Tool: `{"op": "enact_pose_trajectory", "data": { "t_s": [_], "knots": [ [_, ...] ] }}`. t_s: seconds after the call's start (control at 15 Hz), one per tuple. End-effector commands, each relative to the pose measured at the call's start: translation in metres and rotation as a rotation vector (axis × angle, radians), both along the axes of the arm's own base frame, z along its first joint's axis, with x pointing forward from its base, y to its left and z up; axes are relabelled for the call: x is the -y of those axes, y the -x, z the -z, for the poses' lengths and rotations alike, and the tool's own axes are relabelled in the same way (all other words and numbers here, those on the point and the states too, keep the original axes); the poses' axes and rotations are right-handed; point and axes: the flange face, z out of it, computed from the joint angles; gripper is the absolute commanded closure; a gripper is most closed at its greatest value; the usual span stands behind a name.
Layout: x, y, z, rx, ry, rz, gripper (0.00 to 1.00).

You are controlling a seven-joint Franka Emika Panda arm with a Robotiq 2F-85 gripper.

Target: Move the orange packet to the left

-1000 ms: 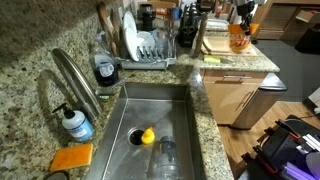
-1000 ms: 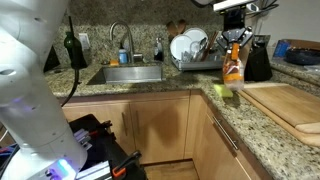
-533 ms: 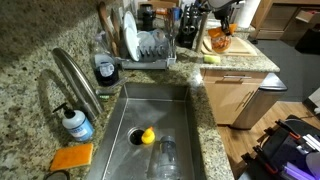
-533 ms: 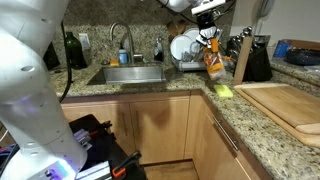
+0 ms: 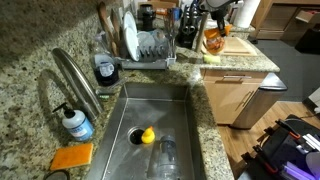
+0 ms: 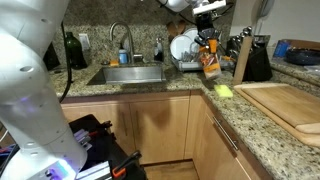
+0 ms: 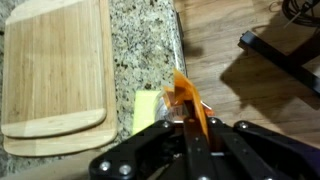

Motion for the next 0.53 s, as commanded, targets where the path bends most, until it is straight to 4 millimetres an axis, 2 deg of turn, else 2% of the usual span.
{"op": "enact_pose_trajectory", "data": {
  "t_s": [0.0, 0.2, 0.33, 0.4, 0.47],
  "knots": [
    [-0.027, -0.011, -0.013, -0.013, -0.082, -0.180, 1.00],
    [-0.032, -0.018, -0.018, -0.021, -0.135, -0.333, 1.00],
    [-0.027, -0.023, -0.008, -0.066, -0.226, -0.389, 1.00],
    [-0.020, -0.017, -0.004, -0.114, -0.284, -0.364, 1.00],
    [-0.034, -0.014, -0.011, -0.069, -0.203, -0.347, 0.99]
  ]
}}
